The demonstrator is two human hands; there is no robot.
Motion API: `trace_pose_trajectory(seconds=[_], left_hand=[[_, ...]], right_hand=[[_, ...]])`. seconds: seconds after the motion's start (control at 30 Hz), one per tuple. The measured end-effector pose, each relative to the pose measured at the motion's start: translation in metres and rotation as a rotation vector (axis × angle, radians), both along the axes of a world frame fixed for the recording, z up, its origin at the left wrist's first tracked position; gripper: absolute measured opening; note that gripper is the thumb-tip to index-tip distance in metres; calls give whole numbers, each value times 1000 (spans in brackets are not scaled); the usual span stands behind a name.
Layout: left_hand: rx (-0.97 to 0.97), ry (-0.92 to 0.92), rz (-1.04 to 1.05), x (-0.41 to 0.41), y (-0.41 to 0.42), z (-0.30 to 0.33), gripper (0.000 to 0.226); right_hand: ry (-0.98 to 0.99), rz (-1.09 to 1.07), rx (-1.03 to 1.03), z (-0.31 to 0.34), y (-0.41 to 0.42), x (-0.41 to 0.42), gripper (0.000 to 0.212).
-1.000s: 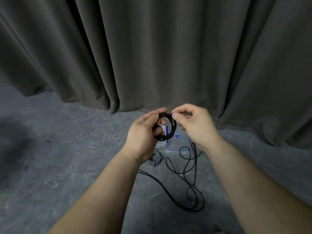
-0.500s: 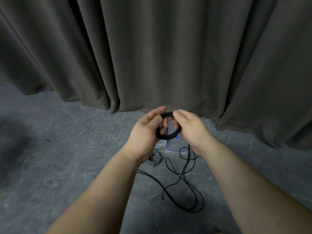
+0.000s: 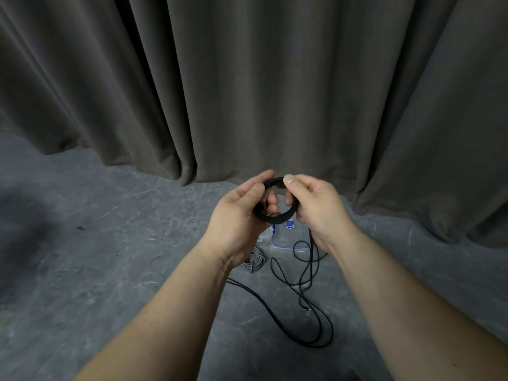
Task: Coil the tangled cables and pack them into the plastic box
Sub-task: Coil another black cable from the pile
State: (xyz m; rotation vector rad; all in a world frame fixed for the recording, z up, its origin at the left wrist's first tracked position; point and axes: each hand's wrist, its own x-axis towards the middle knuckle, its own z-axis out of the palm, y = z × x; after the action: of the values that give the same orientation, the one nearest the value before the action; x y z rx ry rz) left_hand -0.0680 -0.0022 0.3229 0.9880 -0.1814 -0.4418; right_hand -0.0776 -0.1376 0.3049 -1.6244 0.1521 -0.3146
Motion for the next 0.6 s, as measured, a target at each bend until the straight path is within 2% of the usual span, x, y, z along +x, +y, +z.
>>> trace_pose_trajectory(seconds=[0.1, 0.2, 0.33, 0.4, 0.5, 0.53, 0.6], left_hand=[[-22, -22, 51, 0, -1, 1, 30], [-51, 3, 166, 8, 3, 4, 29], [-134, 43, 318, 20, 13, 9, 29], [-146, 38, 372, 23, 16, 8, 29], [-121, 20, 426, 25, 17, 3, 27], [-105, 10, 436, 25, 16, 1, 27], [-60, -18, 448, 24, 15, -1, 26]], right_hand=[[40, -17, 68, 2, 0, -2, 28], [67, -59, 106, 1, -5, -2, 18], [100, -106, -53, -4, -15, -4, 20], [102, -152, -240, -10, -17, -6, 16], [103, -153, -699, -13, -13, -10, 10], [116, -97, -833, -10, -10, -12, 7], [160, 95, -1026, -2, -1, -15, 21]])
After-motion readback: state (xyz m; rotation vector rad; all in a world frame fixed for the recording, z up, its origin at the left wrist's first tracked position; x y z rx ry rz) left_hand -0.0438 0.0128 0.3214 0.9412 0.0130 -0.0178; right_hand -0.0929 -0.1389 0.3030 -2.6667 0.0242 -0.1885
